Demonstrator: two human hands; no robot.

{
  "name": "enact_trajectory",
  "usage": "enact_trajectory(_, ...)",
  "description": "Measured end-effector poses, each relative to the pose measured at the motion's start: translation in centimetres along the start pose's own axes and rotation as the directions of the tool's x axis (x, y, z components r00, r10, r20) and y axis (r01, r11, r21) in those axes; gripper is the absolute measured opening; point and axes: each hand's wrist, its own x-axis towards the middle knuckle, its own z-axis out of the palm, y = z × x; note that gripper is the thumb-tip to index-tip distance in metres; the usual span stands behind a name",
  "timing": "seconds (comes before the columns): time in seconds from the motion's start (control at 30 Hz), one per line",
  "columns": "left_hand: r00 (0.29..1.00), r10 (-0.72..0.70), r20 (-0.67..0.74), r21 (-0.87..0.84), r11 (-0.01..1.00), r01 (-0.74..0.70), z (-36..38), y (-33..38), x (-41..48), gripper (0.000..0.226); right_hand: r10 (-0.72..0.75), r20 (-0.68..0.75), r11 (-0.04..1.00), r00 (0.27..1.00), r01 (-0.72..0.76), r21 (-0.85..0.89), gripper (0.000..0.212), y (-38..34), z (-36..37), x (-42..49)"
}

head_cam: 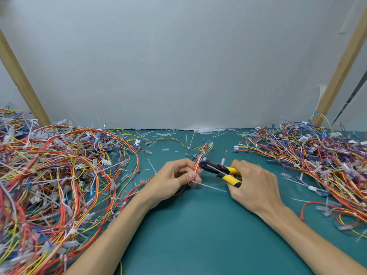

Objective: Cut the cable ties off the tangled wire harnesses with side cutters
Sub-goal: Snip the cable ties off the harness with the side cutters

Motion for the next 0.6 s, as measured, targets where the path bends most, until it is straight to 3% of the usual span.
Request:
enact_trajectory(0.47,0.999,0.010,-0.046,-0.021,1.000,-0.011,0.04,0.00,0.00,0.012,0.053,-0.032,0.998,0.998,-0.054,-0.034,0.026,0.15,0.26,0.02)
enact_trajectory(0.6,0.995,0.001,-0.104,-0.081,0.997,-0.009,0.06,-0.02,0.08,0.011,0.081,-0.108,0.997,0.991,-0.082,-0.010,0.021,0.50,0.44,0.27)
